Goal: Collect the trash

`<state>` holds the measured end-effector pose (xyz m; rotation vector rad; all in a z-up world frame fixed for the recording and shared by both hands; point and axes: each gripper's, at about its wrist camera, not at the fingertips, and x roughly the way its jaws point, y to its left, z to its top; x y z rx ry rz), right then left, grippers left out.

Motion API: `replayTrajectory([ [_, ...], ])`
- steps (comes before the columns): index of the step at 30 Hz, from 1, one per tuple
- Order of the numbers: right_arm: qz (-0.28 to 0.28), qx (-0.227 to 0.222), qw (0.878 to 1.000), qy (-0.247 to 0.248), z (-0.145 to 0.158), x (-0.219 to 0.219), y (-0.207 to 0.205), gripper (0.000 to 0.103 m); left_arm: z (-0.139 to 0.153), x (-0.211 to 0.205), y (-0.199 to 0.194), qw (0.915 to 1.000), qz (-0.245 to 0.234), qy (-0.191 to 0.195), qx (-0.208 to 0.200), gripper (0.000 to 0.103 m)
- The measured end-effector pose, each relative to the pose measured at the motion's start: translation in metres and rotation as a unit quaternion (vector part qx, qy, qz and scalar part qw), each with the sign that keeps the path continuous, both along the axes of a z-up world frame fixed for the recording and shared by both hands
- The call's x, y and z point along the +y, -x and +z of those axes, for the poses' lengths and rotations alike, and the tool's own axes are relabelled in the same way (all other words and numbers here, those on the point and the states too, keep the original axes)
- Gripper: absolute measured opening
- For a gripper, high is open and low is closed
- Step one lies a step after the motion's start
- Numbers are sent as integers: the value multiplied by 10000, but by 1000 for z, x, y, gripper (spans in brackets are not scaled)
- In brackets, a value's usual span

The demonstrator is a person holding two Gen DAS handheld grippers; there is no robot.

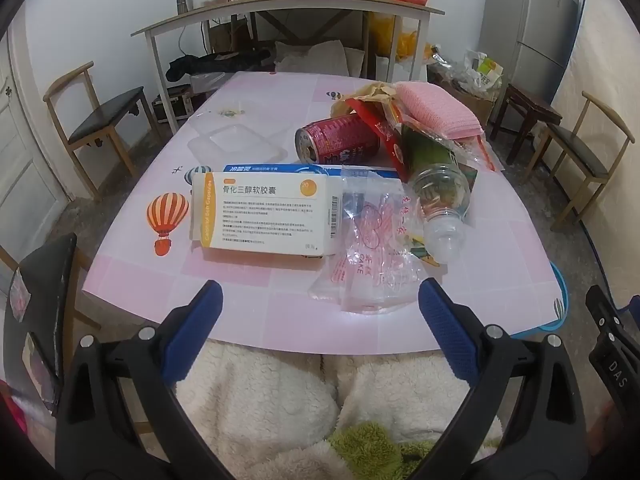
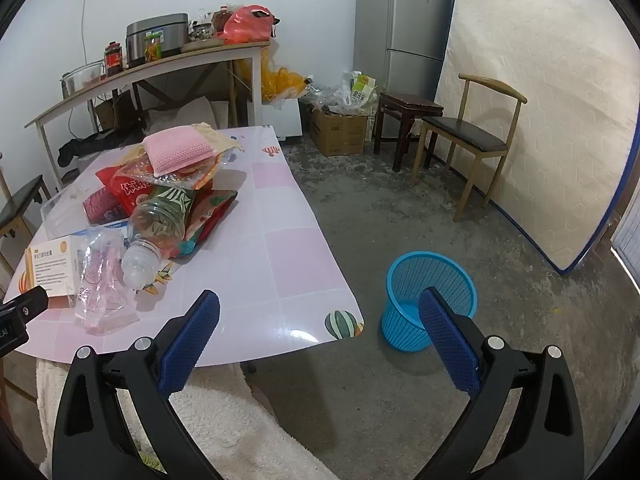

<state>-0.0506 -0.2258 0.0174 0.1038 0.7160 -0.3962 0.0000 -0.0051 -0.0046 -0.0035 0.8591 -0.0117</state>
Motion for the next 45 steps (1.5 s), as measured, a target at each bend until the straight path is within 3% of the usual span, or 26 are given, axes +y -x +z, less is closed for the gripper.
replayTrajectory([
  [29, 141, 33, 9999, 11, 0, 2, -13, 97, -4, 1, -3, 9999, -67, 130, 73, 94],
  [36, 360, -154, 9992, 119, 10, 4, -27, 97, 0, 13, -5, 9998, -28, 141, -129, 94],
  [45, 1051, -621, 9925, -85, 32, 16, -58, 97, 25, 65, -22, 9965, 523, -16, -647, 94],
])
